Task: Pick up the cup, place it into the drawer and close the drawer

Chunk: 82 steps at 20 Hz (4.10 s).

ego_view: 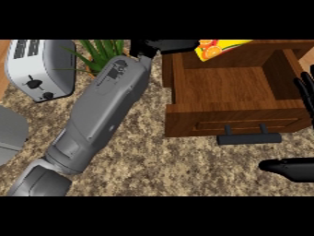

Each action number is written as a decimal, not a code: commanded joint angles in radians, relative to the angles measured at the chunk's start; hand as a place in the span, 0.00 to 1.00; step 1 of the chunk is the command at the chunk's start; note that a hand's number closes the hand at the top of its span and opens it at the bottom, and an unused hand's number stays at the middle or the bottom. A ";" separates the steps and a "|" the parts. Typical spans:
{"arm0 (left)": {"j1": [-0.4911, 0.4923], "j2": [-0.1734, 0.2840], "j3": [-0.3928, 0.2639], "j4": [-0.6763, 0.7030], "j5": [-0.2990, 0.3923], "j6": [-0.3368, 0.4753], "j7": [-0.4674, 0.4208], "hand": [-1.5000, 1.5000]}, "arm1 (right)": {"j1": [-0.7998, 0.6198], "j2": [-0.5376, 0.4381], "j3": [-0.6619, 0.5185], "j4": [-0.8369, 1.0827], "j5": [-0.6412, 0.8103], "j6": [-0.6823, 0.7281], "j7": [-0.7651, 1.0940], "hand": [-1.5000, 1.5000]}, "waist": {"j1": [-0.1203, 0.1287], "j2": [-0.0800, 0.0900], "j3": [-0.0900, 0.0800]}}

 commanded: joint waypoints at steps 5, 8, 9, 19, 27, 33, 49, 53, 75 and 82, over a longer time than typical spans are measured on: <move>-0.029 0.000 -0.151 0.131 0.143 0.026 -0.066 1.00 | -0.040 -0.023 -0.021 0.060 -0.009 0.019 -0.018 0.00 | -0.009 0.003 0.000; -0.056 0.000 -0.195 0.179 0.162 0.048 -0.068 1.00 | -0.004 0.024 0.031 0.041 0.056 -0.012 -0.061 0.00 | -0.012 0.004 0.000; -0.045 0.000 -0.247 0.183 0.184 0.070 -0.068 1.00 | -0.054 0.020 0.023 0.013 0.013 -0.021 0.021 0.00 | -0.026 0.006 0.000; -0.086 0.000 -0.451 0.222 0.220 0.118 0.084 0.00 | -0.044 -0.025 -0.011 0.018 -0.026 0.028 0.015 0.00 | -0.040 0.008 0.001; -0.062 0.000 -0.548 0.192 0.255 0.252 0.052 0.00 | -0.050 -0.006 0.017 0.033 0.004 0.025 -0.024 0.00 | -0.054 0.012 0.000; -0.059 0.000 -0.511 0.138 0.308 0.272 -0.073 0.00 | -0.026 -0.001 0.007 0.000 -0.229 0.149 0.030 0.00 | -0.046 0.007 0.000; 0.009 0.127 -0.382 -0.089 0.326 0.251 0.032 0.00 | 0.076 -0.149 0.082 -0.163 0.104 0.209 0.045 1.00 | 0.052 -0.015 -0.001; 0.131 0.204 -0.385 -0.232 0.321 0.223 0.063 0.00 | 0.000 -0.133 0.128 -0.088 0.227 0.150 0.102 1.00 | 0.074 -0.014 -0.001; 0.622 0.560 -0.195 -0.679 0.375 0.020 0.091 0.00 | -0.284 -0.061 0.434 0.690 0.982 -0.234 -0.160 1.00 | 0.084 -0.002 0.000; 0.721 0.588 -0.125 -0.688 0.386 -0.087 0.061 0.00 | -0.531 0.001 0.328 1.146 0.980 -0.367 -0.295 1.00 | 0.078 0.005 0.000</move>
